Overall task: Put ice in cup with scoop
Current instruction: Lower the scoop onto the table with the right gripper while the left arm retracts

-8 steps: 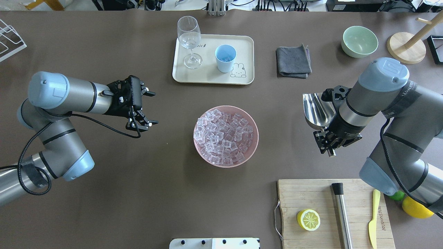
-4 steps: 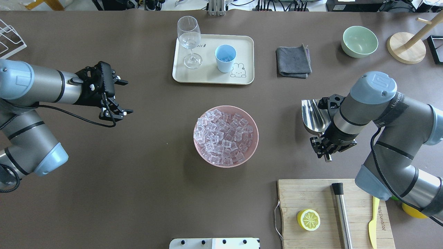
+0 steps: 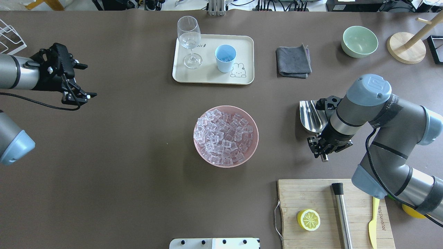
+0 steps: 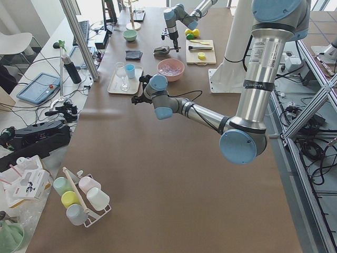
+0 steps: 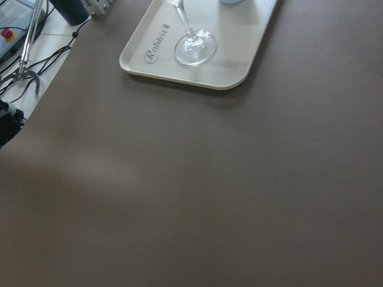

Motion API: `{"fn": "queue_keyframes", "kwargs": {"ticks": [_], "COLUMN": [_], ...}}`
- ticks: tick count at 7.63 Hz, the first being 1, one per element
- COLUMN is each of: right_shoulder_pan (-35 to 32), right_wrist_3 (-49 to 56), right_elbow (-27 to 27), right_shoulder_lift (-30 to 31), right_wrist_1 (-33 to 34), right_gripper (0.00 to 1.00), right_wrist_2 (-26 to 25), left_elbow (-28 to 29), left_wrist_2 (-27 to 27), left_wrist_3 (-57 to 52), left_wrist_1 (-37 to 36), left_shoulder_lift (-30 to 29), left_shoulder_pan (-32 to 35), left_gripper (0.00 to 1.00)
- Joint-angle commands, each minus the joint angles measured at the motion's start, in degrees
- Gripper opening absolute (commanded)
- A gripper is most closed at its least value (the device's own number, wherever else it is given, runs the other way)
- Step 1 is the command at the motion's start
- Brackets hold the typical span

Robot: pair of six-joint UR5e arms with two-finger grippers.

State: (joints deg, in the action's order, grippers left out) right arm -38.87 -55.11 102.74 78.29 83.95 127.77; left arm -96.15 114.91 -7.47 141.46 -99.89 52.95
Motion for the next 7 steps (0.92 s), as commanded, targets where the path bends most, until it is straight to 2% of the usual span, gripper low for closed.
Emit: {"fn": "queue_keyframes", "kwargs": {"ticks": [1, 4, 7], "right_shoulder_pan": [0.02, -0.85, -5.05], "right_wrist_3": [0.62, 0.71, 3.06], "right_elbow": [0.44, 2.54, 4.92], "right_shoulder_lift": [-0.16, -0.25, -0.07], "right_wrist_1": [-0.10, 0.68, 1.39], "right_gripper": [1.00, 1.00, 1.00], "right_wrist_2": [0.46, 0.56, 0.29], "left_elbow": [-0.62, -0.97, -0.97], "left_wrist_2": [-0.03, 0.84, 6.80], "left_wrist_3": [0.00, 0.26, 4.83], "left_wrist_1": [-5.98, -15.48, -22.86], "left_shoulder_lift": [3.64, 5.93, 9.09], "left_shoulder_pan": [8.27, 16.98, 24.89], "left_gripper": [0.98, 0.98, 0.98]}}
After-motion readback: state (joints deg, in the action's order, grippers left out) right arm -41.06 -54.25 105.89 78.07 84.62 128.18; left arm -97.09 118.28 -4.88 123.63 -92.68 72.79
